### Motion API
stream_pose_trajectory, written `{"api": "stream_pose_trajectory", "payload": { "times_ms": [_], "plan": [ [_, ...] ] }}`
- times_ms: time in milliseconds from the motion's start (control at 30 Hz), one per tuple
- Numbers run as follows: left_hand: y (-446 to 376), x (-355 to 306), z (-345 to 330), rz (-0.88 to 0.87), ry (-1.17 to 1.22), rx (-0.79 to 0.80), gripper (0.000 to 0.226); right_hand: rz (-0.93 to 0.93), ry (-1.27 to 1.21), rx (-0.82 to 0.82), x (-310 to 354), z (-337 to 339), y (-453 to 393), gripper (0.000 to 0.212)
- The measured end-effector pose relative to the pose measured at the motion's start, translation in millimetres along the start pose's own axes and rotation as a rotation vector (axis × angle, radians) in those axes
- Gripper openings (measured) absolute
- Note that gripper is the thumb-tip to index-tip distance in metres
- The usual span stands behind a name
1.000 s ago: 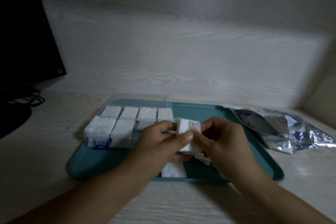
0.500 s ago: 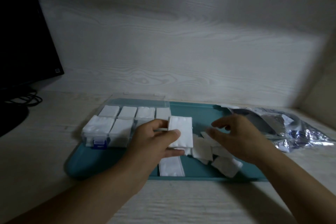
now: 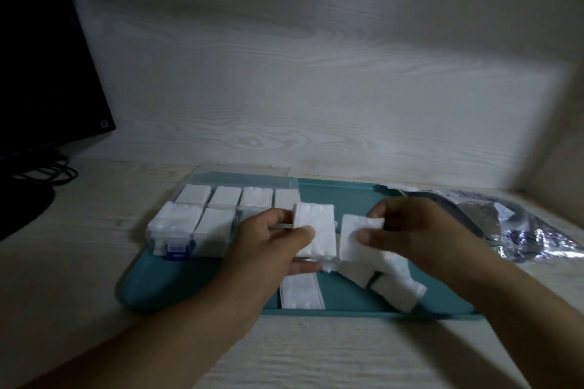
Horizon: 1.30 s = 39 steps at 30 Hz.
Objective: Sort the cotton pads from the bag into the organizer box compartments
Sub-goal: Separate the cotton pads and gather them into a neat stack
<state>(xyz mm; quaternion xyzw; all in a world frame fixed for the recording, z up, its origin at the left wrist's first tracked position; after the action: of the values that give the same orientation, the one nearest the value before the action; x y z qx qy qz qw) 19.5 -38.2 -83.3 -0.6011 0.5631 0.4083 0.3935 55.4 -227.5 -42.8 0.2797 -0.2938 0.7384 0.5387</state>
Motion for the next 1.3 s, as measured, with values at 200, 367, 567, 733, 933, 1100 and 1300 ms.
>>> {"api": "stream_pose_trajectory", "payload": {
  "times_ms": [200, 367, 567, 733, 933, 1100, 1300],
  "plan": [
    [-2, 3, 0, 0.031, -0.046, 0.024, 0.019, 0.057, -0.444, 0.037, 16, -11, 9, 0.020],
    [-2, 5, -2, 0.050, -0.081, 0.102, 0.022, 0.094, -0.350, -0.076, 24, -25, 13, 0.019],
    [-1, 7, -2, 0.067, -0.096, 0.150, 0.024, 0.119, -0.236, -0.169, 22, -28, 14, 0.014],
    [-5, 8, -1, 0.109, -0.052, 0.119, 0.020, 0.125, -0.192, -0.195, 23, -30, 16, 0.014],
    [-5, 10, -1, 0.113, -0.034, 0.113, 0.021, 0.133, -0.146, -0.196, 24, -31, 20, 0.014],
    [0, 6, -3, 0.060, -0.068, 0.166, 0.034, 0.139, -0.147, -0.204, 25, -31, 22, 0.013],
    [-1, 7, -1, 0.043, -0.140, 0.128, 0.028, 0.128, -0.192, -0.200, 23, -32, 20, 0.012]
  ]
}}
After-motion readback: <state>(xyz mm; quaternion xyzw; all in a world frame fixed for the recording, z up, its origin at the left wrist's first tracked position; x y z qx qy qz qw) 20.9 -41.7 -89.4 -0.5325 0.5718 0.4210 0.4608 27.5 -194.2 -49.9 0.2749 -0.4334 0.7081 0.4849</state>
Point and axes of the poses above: each hand's wrist, its own y-axis away from the middle knuckle, its own z-axis out of the back of the hand, x = y × z, the point moved 4 cm from there along -y, towards the middle knuckle, and after that the axes turned 7 degrees about y, right-handed, at the moved point
